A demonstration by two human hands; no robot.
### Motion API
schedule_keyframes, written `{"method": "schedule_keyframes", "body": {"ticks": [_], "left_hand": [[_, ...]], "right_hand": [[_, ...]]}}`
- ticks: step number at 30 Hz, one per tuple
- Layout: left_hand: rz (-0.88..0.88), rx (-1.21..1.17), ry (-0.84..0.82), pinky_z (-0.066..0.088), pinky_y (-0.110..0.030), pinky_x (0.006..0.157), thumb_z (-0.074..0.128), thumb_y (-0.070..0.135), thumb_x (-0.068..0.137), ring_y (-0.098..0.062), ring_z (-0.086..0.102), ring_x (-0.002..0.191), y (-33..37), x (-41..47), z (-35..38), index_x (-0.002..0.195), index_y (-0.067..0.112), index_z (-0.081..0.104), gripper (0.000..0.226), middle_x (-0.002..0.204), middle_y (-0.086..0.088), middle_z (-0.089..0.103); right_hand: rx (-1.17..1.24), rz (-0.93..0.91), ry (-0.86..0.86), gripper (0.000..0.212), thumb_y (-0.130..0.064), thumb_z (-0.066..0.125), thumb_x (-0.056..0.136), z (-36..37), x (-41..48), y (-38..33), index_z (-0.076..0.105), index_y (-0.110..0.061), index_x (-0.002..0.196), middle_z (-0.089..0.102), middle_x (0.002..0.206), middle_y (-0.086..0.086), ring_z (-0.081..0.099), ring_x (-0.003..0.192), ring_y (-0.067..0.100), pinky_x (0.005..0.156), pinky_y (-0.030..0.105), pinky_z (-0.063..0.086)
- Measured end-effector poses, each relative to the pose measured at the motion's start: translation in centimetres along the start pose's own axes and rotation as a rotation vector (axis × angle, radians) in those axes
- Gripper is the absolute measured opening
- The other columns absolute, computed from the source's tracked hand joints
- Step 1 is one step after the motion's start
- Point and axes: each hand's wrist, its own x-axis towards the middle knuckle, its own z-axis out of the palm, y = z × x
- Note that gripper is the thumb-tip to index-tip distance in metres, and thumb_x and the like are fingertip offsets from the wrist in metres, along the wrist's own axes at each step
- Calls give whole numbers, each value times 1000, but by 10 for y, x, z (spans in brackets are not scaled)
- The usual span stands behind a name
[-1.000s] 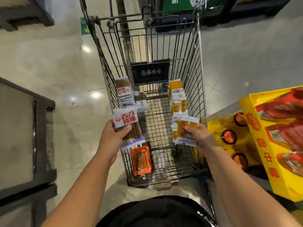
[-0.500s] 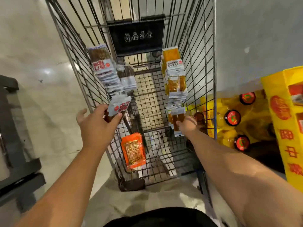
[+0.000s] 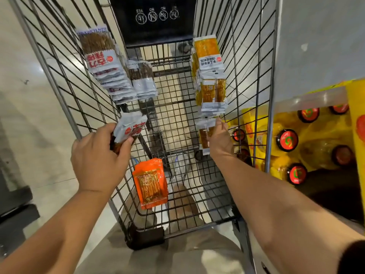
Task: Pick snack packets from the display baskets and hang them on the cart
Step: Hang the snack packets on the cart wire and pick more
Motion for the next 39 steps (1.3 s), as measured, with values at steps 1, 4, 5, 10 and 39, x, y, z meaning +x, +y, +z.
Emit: {"method": "schedule_keyframes", "body": {"ticks": [1, 4, 5, 10, 39], "left_hand": [[-4, -5, 0, 42, -44, 76, 65, 39, 87, -41, 63, 82, 0, 0, 0, 109, 11, 66, 36, 84, -14, 71], [-20, 8, -12, 42, -45, 78, 65, 40, 87, -41, 63, 83, 0, 0, 0, 110, 12, 66, 36, 85, -13, 71], [-20, 14, -16, 42, -45, 78, 65, 40, 87, -41, 63, 84, 0, 0, 0, 111, 12, 66, 36, 86, -13, 71], [-21, 25, -14, 43, -45, 79, 64, 41, 87, -41, 63, 83, -1, -1, 2, 110, 13, 66, 36, 84, -13, 70], [-3, 18, 5, 54, -41, 69, 54, 56, 84, -31, 68, 63, 4, 2, -4, 101, 8, 68, 53, 73, -8, 72]], "right_hand": [[-8, -20, 31, 53, -49, 36, 106, 5, 0, 3, 32, -30, 155, 51, 148, 2, 58, 120, 27, 93, 35, 45], [-228, -186, 70, 51, -46, 43, 103, 16, -3, 12, 43, -23, 149, 38, 156, 7, 36, 143, 28, 114, 42, 32], [-318, -226, 58, 49, -42, 49, 102, 17, -5, 14, 45, -22, 147, 33, 158, 8, 30, 146, 29, 118, 42, 26], [-794, -346, -102, 67, -22, 62, 95, 30, -6, 14, 28, -49, 147, 16, 156, 8, 29, 136, 31, 108, 41, 39], [906, -218, -1042, 54, -38, 63, 96, -6, -109, -99, 52, -15, 143, 65, 136, 8, 57, 131, 25, 113, 50, 41]]}}
